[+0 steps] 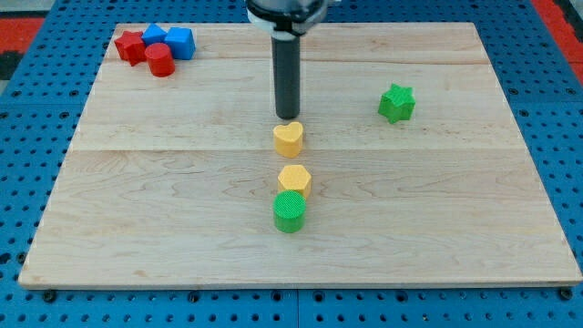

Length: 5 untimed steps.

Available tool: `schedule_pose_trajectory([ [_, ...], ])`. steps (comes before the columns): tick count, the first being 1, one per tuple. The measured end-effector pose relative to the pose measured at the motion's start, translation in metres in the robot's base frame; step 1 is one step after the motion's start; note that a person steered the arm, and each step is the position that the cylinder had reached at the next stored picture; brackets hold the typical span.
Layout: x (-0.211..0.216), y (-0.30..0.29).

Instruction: Place the green star to the top left of the heart

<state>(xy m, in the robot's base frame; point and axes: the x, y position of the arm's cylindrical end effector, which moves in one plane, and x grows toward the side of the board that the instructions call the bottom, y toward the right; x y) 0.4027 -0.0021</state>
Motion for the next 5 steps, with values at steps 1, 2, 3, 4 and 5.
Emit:
schedule_pose_trajectory([
  [1, 0.067, 0.006],
  [2, 0.07, 0.036],
  [3, 0.05, 0.168],
  [4, -0.001, 0.255],
  [5, -0.048, 0.191],
])
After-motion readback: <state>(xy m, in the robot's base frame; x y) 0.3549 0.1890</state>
